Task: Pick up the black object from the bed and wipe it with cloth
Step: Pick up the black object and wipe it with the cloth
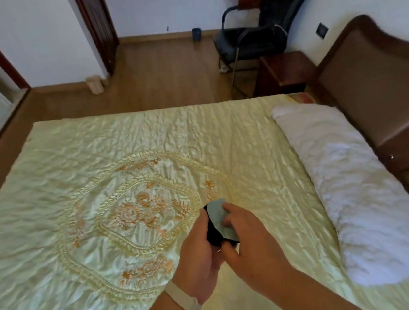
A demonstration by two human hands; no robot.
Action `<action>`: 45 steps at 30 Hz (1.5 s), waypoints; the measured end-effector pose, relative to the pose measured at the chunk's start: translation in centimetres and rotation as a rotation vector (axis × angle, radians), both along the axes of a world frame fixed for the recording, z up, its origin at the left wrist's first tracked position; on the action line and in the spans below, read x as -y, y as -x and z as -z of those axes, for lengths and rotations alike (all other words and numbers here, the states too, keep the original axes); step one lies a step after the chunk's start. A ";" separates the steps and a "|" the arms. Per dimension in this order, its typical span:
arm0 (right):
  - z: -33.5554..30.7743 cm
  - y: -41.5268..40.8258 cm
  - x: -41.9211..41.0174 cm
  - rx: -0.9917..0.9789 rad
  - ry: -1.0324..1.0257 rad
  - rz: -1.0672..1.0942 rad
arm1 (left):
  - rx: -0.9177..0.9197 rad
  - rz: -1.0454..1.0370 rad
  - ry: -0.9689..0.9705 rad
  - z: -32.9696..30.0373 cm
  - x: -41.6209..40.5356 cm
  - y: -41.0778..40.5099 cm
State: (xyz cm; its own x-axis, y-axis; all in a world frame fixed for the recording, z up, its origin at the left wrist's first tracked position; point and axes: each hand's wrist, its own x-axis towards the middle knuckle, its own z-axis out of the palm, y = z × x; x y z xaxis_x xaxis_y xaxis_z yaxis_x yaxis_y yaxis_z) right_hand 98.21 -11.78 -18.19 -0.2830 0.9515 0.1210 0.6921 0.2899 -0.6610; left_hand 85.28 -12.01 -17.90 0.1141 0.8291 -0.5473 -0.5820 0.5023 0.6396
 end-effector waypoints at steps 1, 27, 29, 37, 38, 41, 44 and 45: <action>-1.2 0.5 0.6 0.013 -0.036 -0.007 | 0.035 -0.003 -0.011 -1.4 0.7 0.4; -15.6 3.3 13.2 0.043 -0.397 -0.897 | -0.334 -0.411 -0.136 -14.7 23.6 5.0; -16.1 5.4 15.0 0.038 -0.462 -0.931 | -0.355 -0.462 -0.130 -15.2 25.7 6.7; -17.6 14.3 23.8 -0.006 -0.568 -1.085 | -0.351 -0.637 -0.137 -16.4 36.8 12.9; -17.6 15.6 25.4 -0.014 -0.573 -1.107 | -0.345 -0.662 -0.133 -16.4 38.7 13.7; -17.3 20.2 31.5 -0.031 -0.556 -1.176 | -0.342 -0.739 -0.130 -16.5 45.8 16.9; -16.9 25.0 38.5 -0.047 -0.540 -1.248 | -0.338 -0.818 -0.132 -16.5 53.5 20.7; -16.8 26.5 40.9 -0.053 -0.536 -1.270 | -0.335 -0.847 -0.133 -16.4 56.2 21.9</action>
State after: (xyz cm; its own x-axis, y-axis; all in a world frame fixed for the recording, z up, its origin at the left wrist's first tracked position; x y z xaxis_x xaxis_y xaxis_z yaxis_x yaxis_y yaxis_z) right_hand 71.66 -52.66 -1.35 -0.8973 -0.1197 0.4250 -0.2588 0.9225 -0.2865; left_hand 63.41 -68.19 -1.50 -0.7075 0.6216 -0.3362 -0.4954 -0.0969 0.8633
